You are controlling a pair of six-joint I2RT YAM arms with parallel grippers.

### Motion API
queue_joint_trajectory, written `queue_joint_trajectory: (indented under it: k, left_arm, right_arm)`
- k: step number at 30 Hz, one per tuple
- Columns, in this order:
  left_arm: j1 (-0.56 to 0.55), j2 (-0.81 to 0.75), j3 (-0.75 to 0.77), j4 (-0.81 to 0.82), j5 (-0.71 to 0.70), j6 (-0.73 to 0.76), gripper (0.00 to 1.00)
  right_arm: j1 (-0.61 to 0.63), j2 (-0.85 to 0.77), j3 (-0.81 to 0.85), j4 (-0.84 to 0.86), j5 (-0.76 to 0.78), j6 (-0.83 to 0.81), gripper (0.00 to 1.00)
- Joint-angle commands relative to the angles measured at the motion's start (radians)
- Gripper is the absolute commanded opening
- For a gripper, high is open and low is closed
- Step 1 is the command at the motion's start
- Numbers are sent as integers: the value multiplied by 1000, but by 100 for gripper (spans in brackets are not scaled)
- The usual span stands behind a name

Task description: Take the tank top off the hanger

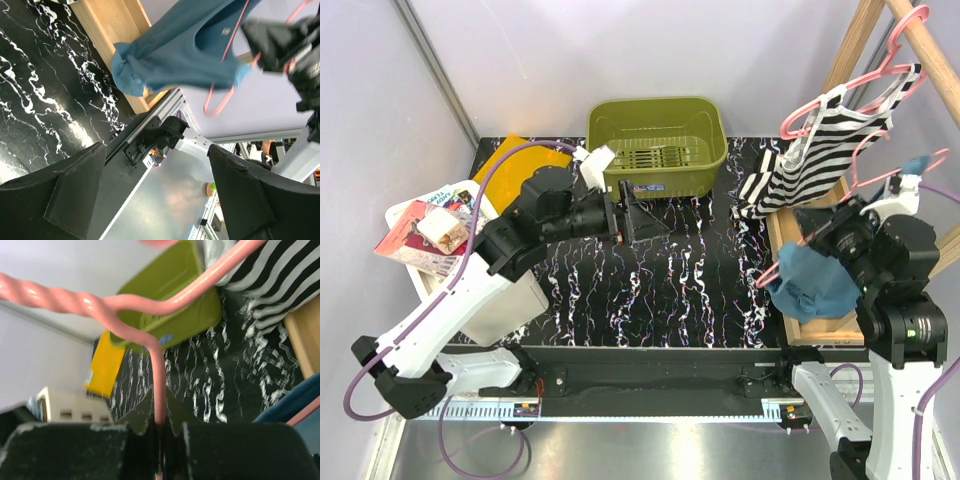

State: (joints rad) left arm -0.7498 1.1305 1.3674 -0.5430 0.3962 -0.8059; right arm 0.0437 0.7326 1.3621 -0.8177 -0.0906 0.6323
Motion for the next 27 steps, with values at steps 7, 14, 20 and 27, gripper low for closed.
queue_joint_trajectory:
  k: [7, 14, 20, 27]
  left_arm:
    - [-52, -49, -48, 146, -37, 57, 86]
    - [-95, -109, -93, 146, -100, 68, 85]
    - [-125, -133, -134, 140, -128, 57, 84]
    - [-125, -37, -50, 137, -203, 103, 85]
  right_arm:
    - [1, -6, -61, -70, -781, -164, 2]
    - [-1, 88, -83, -43, -989, -148, 0]
    - [22, 163, -146, 152, -1100, -14, 0]
    - [68, 294, -98, 218, -1115, -5, 0]
